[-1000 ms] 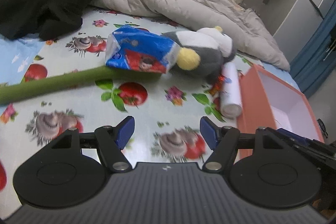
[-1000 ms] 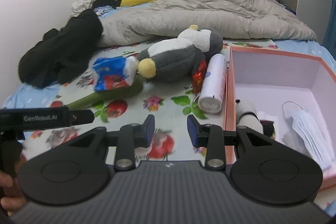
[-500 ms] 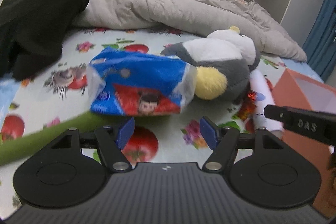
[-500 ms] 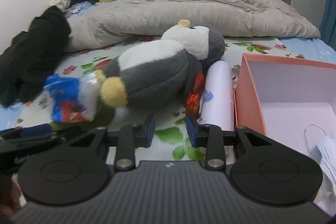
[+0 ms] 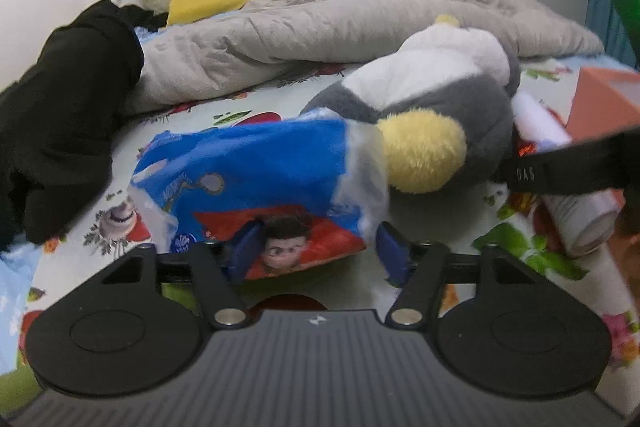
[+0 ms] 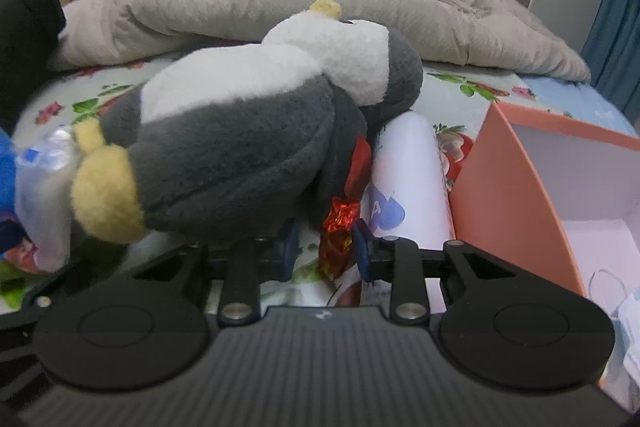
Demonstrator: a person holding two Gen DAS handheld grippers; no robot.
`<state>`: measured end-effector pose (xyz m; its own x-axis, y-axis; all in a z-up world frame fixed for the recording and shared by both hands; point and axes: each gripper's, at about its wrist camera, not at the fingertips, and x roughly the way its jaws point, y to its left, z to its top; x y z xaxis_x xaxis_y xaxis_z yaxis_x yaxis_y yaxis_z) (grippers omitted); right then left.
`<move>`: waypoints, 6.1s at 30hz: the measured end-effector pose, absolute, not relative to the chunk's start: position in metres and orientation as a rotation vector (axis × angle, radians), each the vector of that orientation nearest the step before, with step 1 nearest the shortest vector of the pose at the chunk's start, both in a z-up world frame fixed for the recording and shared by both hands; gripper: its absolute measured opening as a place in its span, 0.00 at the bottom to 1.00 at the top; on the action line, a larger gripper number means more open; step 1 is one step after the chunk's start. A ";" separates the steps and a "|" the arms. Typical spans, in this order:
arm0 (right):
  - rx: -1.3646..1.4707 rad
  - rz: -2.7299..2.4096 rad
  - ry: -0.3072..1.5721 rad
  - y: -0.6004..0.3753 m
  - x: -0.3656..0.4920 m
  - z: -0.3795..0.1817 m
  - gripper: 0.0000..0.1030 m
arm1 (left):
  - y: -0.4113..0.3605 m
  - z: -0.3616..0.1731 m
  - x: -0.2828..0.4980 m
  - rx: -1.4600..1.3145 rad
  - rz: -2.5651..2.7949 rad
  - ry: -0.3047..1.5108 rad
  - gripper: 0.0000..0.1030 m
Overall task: Organize soft objects
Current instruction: 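Grasp the red wrapped candy with the right gripper while the left grasps the blue tissue packet, then lift the candy and tissue packet toward the pink box with both grippers, then open both grippers to drop the tissue packet and candy into the box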
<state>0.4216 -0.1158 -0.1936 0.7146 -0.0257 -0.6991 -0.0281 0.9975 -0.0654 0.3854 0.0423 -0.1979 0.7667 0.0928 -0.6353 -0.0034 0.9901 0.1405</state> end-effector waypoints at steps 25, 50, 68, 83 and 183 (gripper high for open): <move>-0.095 0.046 0.744 -0.113 0.368 -0.162 0.20 | 0.049 -0.134 0.276 0.031 -0.007 0.619 0.08; -0.273 0.237 0.741 -0.124 0.182 -0.141 0.20 | 0.008 -0.125 0.118 0.011 -0.096 0.723 0.07; -0.339 0.316 0.880 -0.139 0.144 -0.178 0.38 | 0.007 -0.155 0.116 -0.125 -0.127 0.886 0.46; -0.152 0.367 0.903 -0.171 0.146 -0.177 0.61 | 0.025 -0.177 0.119 -0.479 -0.014 0.995 0.72; 0.132 -0.003 0.614 -0.379 0.157 -0.055 0.24 | -0.206 -0.013 0.245 -0.206 -0.364 0.744 0.02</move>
<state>0.1567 -0.3794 -0.0545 0.8176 0.0368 -0.5746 0.0415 0.9916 0.1225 0.2448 -0.2063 -0.0135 0.6774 -0.3930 -0.6219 0.2491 0.9179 -0.3088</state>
